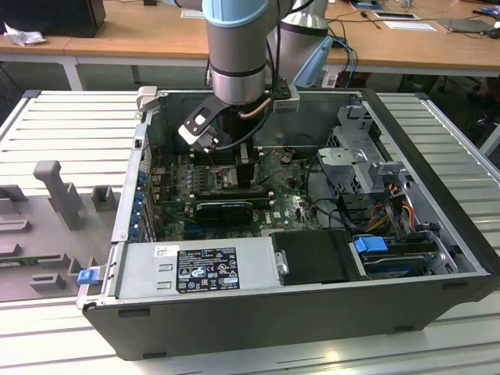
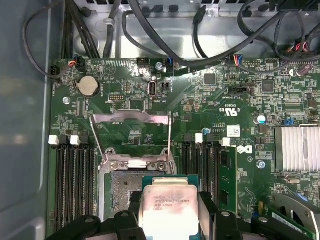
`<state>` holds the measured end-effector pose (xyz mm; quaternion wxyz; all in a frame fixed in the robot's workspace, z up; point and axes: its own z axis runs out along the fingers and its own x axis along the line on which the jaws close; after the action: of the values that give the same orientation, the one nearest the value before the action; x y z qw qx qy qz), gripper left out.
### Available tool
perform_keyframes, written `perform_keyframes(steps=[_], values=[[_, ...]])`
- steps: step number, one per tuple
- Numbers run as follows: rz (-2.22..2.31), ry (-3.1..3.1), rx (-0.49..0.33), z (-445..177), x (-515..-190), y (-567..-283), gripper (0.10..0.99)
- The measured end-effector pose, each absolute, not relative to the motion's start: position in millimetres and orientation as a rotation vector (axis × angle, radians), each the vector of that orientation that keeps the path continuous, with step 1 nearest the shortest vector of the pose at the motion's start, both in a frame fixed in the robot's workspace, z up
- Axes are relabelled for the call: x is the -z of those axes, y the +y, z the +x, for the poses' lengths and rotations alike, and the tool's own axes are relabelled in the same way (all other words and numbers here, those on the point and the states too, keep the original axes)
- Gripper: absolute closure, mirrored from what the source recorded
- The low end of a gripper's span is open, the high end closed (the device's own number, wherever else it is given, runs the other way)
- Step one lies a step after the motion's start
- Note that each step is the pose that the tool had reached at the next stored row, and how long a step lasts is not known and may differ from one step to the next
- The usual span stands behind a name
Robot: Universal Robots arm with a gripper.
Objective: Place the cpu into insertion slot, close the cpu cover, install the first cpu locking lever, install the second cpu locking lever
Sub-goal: 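Place the cpu into insertion slot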
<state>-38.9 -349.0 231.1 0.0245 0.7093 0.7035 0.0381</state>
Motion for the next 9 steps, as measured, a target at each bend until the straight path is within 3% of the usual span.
perform_keyframes(steps=[9], values=[[2.194,2.176,-0.118,-40,-224,-334,0.557]])
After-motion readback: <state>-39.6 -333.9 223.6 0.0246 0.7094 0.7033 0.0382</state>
